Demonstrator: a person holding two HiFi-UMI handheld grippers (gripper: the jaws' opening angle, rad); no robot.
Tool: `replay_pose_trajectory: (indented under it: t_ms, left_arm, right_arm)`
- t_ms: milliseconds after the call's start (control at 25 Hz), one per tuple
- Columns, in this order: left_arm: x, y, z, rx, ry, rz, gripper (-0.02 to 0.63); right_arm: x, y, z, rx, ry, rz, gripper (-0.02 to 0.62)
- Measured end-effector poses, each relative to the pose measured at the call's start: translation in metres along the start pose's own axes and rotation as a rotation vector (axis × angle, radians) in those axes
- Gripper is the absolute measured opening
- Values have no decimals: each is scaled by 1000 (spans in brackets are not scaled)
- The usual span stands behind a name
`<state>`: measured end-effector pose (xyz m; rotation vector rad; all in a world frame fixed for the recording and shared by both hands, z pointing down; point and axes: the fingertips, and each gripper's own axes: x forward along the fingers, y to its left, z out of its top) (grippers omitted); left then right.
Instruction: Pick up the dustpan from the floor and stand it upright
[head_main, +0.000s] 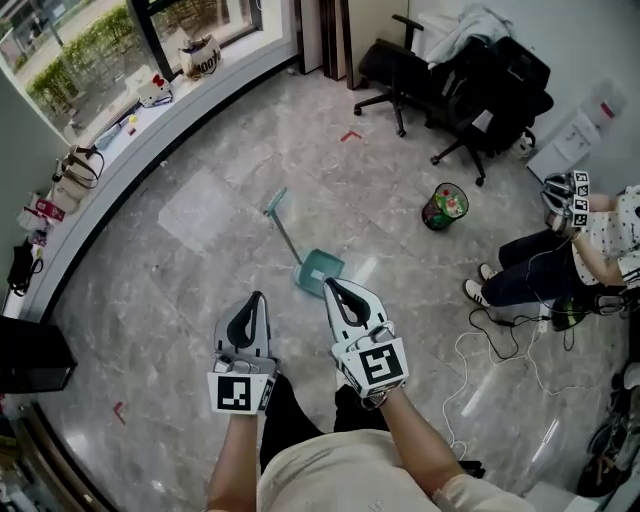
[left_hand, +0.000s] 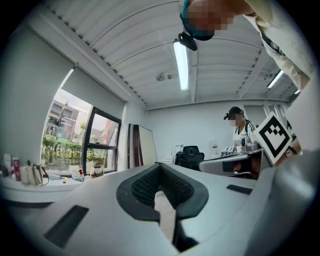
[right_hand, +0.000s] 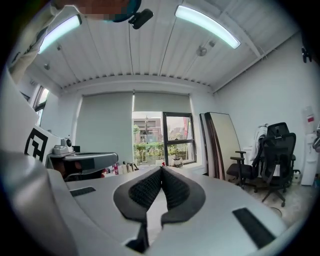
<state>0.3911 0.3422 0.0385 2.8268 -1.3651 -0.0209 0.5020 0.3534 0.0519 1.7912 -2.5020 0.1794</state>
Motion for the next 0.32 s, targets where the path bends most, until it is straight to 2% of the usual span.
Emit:
replay_pose_trajectory:
  t_ms: [120, 320]
  left_arm:
    - [0, -42, -5, 7, 7, 44, 11]
    - [4, -128, 1, 44, 12, 10, 11]
  right_arm:
    - [-37, -19, -4, -32, 20, 46, 17]
    - [-95, -59, -4, -114, 44, 67, 17]
